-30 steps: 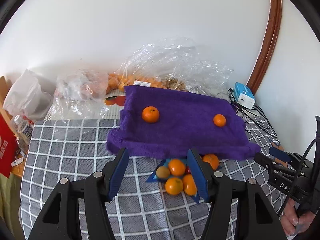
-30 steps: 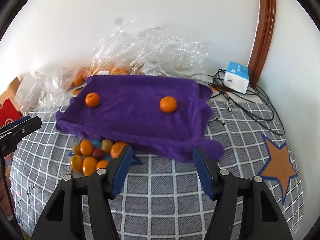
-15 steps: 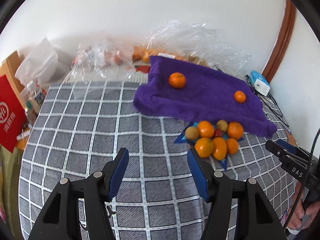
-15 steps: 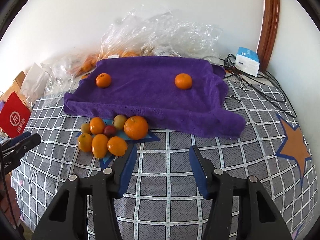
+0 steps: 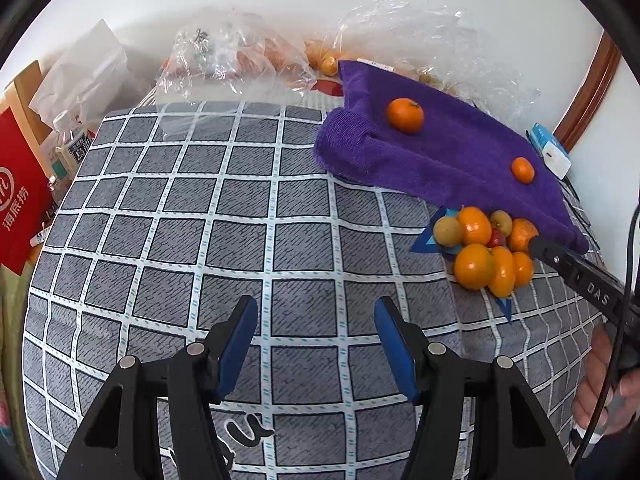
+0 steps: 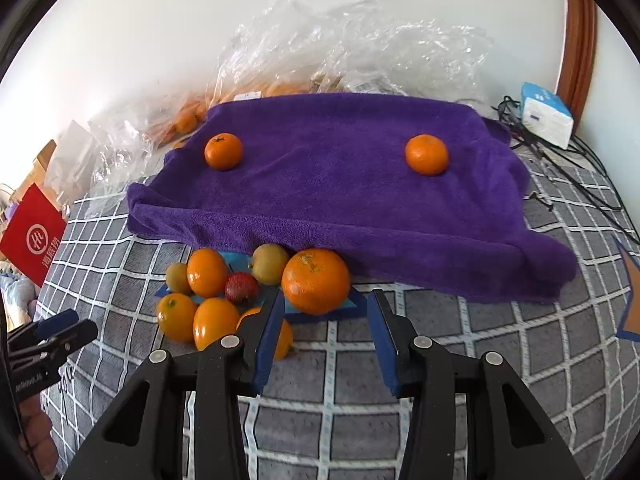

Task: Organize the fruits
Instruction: 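Grasp a large orange with the right gripper while the left gripper grasps an orange from the pile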

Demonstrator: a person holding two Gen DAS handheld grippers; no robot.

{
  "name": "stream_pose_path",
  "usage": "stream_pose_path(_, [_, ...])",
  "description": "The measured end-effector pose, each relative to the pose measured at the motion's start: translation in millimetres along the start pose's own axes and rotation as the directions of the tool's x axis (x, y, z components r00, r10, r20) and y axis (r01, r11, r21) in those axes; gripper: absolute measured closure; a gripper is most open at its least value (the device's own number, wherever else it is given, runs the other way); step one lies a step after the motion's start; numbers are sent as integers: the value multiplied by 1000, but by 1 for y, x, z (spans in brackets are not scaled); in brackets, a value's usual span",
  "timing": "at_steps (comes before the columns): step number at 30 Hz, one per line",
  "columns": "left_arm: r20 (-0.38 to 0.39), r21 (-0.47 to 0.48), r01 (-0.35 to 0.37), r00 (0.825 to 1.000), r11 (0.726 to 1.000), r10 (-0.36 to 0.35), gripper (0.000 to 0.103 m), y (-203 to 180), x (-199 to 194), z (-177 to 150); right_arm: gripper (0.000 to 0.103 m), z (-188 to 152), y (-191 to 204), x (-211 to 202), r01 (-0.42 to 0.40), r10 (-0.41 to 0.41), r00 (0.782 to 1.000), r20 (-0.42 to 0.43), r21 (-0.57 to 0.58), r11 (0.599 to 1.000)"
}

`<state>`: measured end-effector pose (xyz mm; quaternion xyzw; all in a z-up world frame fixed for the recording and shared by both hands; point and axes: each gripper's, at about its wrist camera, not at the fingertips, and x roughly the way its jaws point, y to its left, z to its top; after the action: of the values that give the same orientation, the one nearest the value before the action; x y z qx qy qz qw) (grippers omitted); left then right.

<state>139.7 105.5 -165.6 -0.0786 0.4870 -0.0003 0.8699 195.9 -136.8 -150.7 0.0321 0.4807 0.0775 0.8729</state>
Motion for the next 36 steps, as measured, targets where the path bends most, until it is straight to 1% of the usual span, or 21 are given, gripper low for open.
stream_pose_path(4, [-10,12,4,1000,1000,-4,44,1,7,2,58,5,1,18,3,-3,1000,-20,-4,1000])
stream_pose_path(7, [-10,14,22,1000,1000,-22,44,-1,10,5,58,8,1,27,-12,12,999,-44,-5,1000])
stream_pose_path(9, [-8,15,43,999,999,-43,44,-4,12,8,57,8,0,28,-39,39,998,-46,-10,999])
stream_pose_path(10, [-7,18,53,999,998,-53,44,-7,13,9,61,8,0,28,-45,45,998,-44,-14,999])
stream_pose_path(14, [4,45,107,994,993,-107,44,-25,14,12,62,5,-5,19,-27,27,999,-27,-26,999])
stream_pose_path(18, [12,55,191,981,980,-192,44,-47,15,14,62,-2,-28,-2,-14,14,1000,-4,8,1000])
stream_pose_path(23, [4,63,231,973,971,-232,45,-74,22,14,62,-16,-58,-21,36,-36,999,1,35,999])
stream_pose_path(26, [0,74,232,972,970,-233,55,-84,27,13,62,-26,-70,-24,51,-51,999,-10,37,998])
stream_pose_path(28, [-11,63,237,971,969,-237,61,-88,30,13,62,-30,-75,-22,52,-51,999,-18,38,998])
stream_pose_path(30, [-2,43,246,969,968,-246,70,-88,31,15,62,-33,-76,-19,53,-52,998,-20,34,998])
stream_pose_path(32, [2,39,255,967,966,-255,72,-88,32,14,62,-35,-77,-18,52,-52,999,-8,33,998])
stream_pose_path(36, [17,49,217,976,975,-218,72,-82,25,15,61,-37,-77,-13,48,-48,999,-24,33,998])
